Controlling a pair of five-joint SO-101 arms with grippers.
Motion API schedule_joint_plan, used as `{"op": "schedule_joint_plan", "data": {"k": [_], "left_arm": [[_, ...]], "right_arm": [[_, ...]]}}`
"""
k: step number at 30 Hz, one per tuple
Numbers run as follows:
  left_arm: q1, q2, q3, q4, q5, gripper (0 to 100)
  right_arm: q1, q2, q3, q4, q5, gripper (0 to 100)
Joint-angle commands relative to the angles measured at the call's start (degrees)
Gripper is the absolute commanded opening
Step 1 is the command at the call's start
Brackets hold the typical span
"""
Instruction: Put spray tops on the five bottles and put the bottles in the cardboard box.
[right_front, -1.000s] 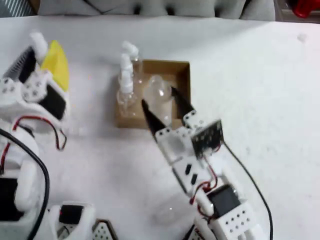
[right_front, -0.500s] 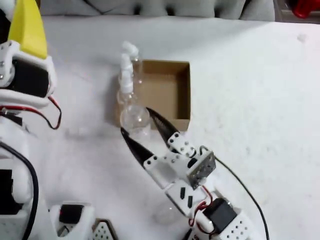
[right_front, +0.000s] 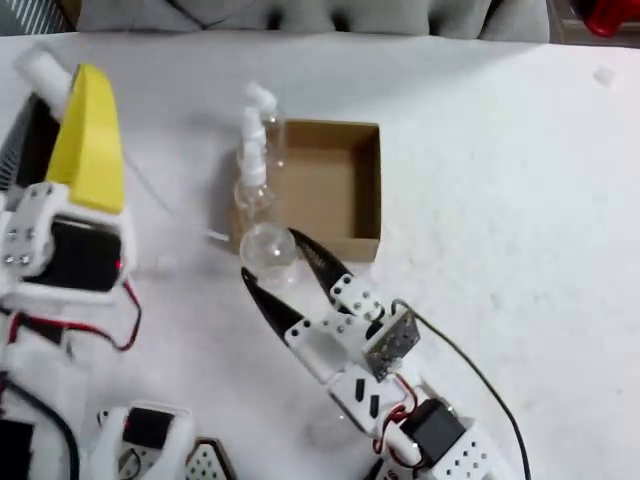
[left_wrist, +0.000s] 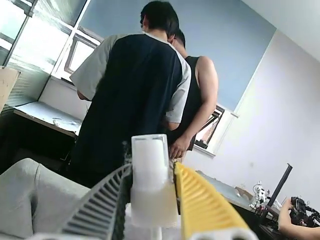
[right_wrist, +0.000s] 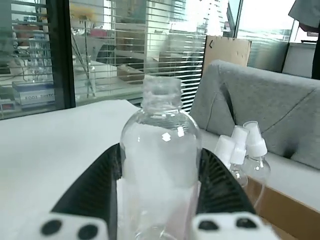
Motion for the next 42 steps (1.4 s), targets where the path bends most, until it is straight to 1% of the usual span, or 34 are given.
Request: {"op": "schedule_joint_plan", "data": {"k": [1,6,12,17,24,29,42], "left_arm": [[1.0,-2.7,7.5,-6.9,0.5,2],[1.6,-4.3,10.3,-8.1,0.5,2],[7.6,-4.3,10.5,-4.7,0.3,2],[8.0,-4.3,10.5,-6.4,0.2,2],[7.5,-4.3,12.8,-6.2,-0.1,2],[7.5,-4.5,15.9,-6.4,-7.2,2],[7.4,-4.6,17.9,-6.3,-7.6,2]], "right_arm": [[-0.1,-0.7,-0.4,0.0,-0.3,1.6],[-0.2,-0.7,-0.5,1.3,-0.3,1.6],[-1.0,-0.7,-0.3,2.9,-0.1,1.6],[-4.4,-0.7,-0.2,5.5,-0.1,1.6],[-4.5,-0.7,-0.2,5.7,-0.1,1.6],[-4.5,-0.7,-0.2,5.7,-0.1,1.6],[-4.5,-0.7,-0.2,5.8,-0.1,1.6]]}}
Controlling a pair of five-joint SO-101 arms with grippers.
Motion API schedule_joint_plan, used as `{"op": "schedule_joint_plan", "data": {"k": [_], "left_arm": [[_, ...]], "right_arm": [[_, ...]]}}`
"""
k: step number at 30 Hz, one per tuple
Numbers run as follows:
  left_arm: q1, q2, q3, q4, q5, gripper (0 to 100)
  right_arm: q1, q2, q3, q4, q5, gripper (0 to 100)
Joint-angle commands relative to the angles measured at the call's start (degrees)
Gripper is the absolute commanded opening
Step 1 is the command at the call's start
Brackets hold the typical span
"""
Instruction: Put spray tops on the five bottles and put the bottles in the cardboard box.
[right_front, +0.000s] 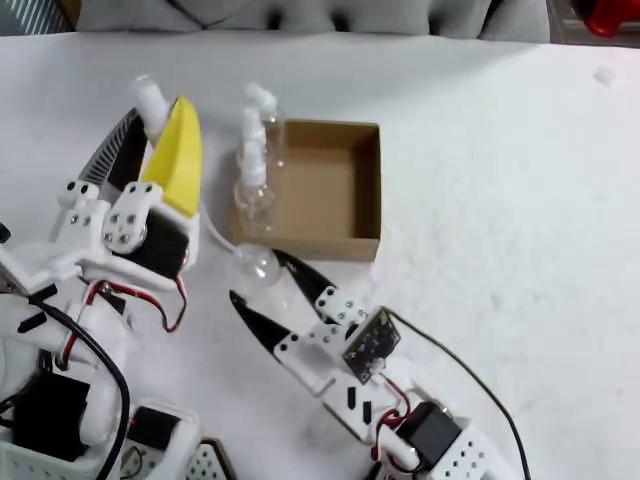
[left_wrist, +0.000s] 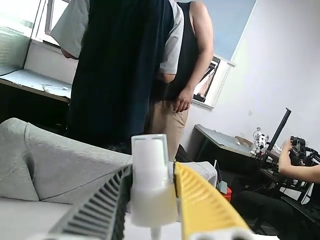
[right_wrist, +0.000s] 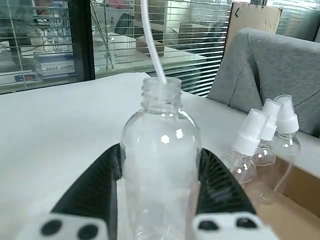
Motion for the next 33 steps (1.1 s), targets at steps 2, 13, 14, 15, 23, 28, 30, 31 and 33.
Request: {"op": "schedule_joint_plan", "data": {"k": [2,13,14,15,23,28,30,31,33], "left_arm": [[0.7,-0.4,-0.4,-1.2,-0.8,2],[-1.0,-0.3,-3.5,-1.1,-0.6,2],[-1.6,-0.1,-3.4,-0.8,-0.5,2],[-2.1,-0.1,-2.6,-1.1,-0.4,2],[-1.8,-0.4,4.8,-6.9,-0.4,2],[0.3,-0.5,8.8,-6.9,-0.4,2],[1.8,-1.4,10.5,-6.9,-0.4,2],[3.0,-2.3,11.9,-6.9,-0.4,2],[5.3,-5.2,14.6,-6.9,-0.6,2]], "right_arm": [[-0.5,-0.7,-0.9,0.1,-0.1,1.6],[-0.5,-0.7,-0.3,0.1,-0.1,1.6],[-0.5,-0.7,-0.3,0.1,-0.1,1.6],[-0.5,-0.7,-0.3,0.1,-0.1,1.6],[-0.5,-0.7,-0.3,0.1,-0.1,1.6],[-0.5,-0.7,-0.3,0.1,-0.1,1.6],[-0.5,-0.7,-0.3,0.1,-0.1,1.6],[-0.5,-0.7,-0.3,0.1,-0.1,1.6],[-0.5,-0.7,-0.3,0.1,-0.1,1.6]]}}
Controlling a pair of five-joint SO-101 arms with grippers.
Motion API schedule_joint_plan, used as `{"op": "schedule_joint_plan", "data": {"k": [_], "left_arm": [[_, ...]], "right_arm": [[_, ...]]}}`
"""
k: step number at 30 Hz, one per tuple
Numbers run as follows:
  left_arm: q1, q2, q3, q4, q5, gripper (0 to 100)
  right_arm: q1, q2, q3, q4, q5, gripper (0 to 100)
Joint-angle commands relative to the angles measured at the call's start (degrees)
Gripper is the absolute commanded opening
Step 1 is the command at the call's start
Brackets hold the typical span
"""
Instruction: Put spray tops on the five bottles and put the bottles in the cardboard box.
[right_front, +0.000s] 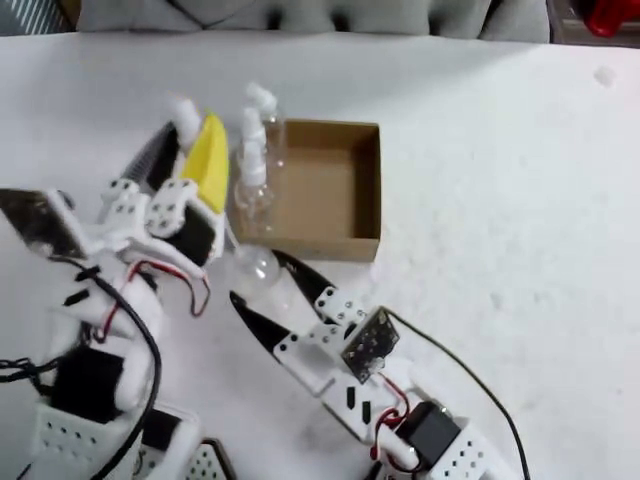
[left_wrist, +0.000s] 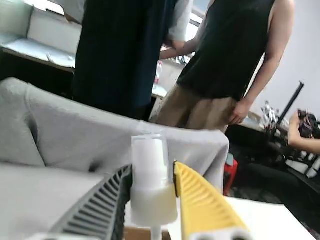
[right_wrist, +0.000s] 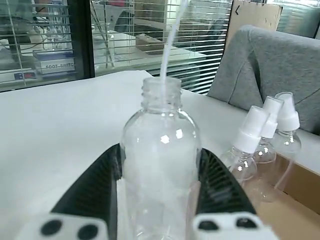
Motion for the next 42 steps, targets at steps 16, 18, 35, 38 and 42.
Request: {"op": "schedule_joint_plan", "data": {"k": [16,18,35,38,42], "left_arm": [[5.7,-30.5,20.0,5.0,-0.7,2],[5.7,-33.3,20.0,8.1,-0.7,2],[5.7,-34.4,23.1,11.5,-0.6,3],[5.7,-34.4,23.4,11.9,-0.4,13],[5.7,-34.4,23.0,13.7,-0.4,25]], "right_arm": [[-0.5,-0.7,-0.7,0.1,-0.1,1.6],[-0.5,-0.7,-0.7,0.1,-0.1,1.6],[-0.5,-0.7,-0.7,0.1,-0.1,1.6],[-0.5,-0.7,-0.7,0.1,-0.1,1.6],[-0.5,-0.7,-0.7,0.1,-0.1,1.6]]}}
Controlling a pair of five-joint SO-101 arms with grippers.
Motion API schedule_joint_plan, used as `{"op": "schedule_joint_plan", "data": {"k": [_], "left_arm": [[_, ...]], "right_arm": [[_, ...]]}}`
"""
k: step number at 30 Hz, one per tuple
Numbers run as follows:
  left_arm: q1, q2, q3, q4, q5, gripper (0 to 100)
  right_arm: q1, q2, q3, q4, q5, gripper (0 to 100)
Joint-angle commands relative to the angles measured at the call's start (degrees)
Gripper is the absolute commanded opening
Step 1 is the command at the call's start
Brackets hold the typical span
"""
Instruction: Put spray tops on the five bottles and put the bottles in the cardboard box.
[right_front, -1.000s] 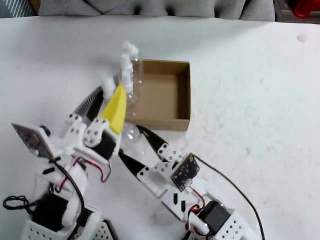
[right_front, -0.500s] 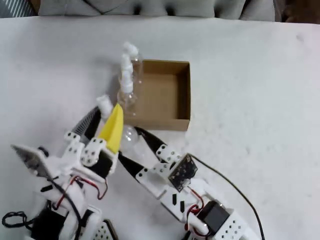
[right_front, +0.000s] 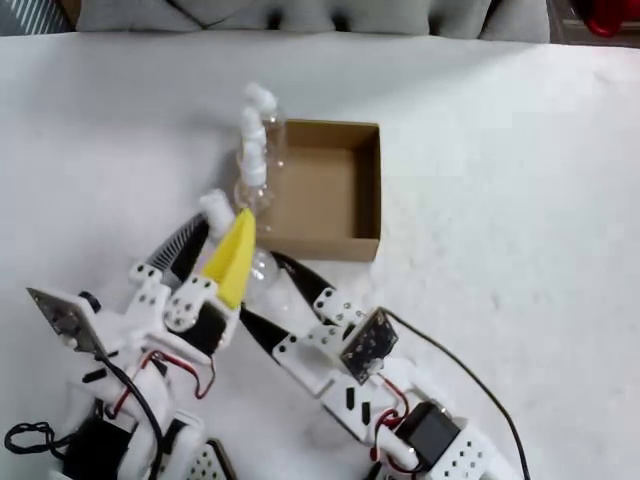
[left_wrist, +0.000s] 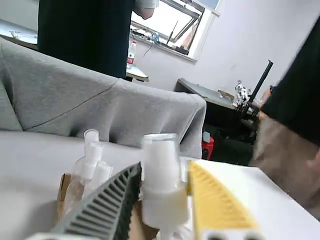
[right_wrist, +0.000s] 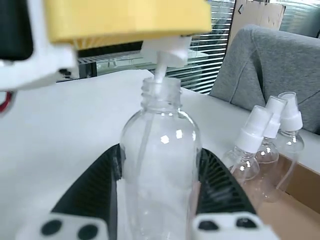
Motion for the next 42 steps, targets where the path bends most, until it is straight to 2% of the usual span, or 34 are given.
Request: {"op": "schedule_joint_plan", "data": {"k": [1,9,14,20,23,28,31,36,38,42], "left_arm": [[0.6,-0.1,-1.1,2.0,-0.4,25],[0.5,-0.1,-6.7,6.0,-0.4,25],[0.0,-0.1,-14.0,11.6,-0.6,25],[-0.1,0.0,-22.6,18.6,-0.7,25],[-0.1,0.1,-22.4,19.2,-0.7,22],[-0.1,0.0,-19.1,17.3,-0.3,1],[0.2,0.0,-16.4,17.5,-0.5,6],[0.8,0.0,-10.5,17.2,-1.5,2],[3.6,0.0,-7.6,17.2,-4.8,2],[11.9,0.0,-2.3,17.1,-8.5,2]], "right_arm": [[-0.3,-0.8,-0.8,0.1,-0.1,1.6],[-0.2,-0.8,-0.8,0.1,-0.1,1.6],[-0.1,-0.8,-0.8,0.1,-0.1,1.6],[5.8,-0.8,-1.2,-1.1,-0.1,1.6],[9.5,-0.7,-1.2,-4.3,-0.4,1.6],[14.8,-0.6,-1.8,-8.0,-0.5,1.6],[15.2,-0.5,-3.6,-7.3,-0.5,1.6],[15.2,1.5,-7.3,-5.2,-0.5,1.6],[15.3,5.4,-9.5,-5.7,-0.7,1.6],[17.5,17.5,-15.9,-7.8,-6.1,1.6]]}}
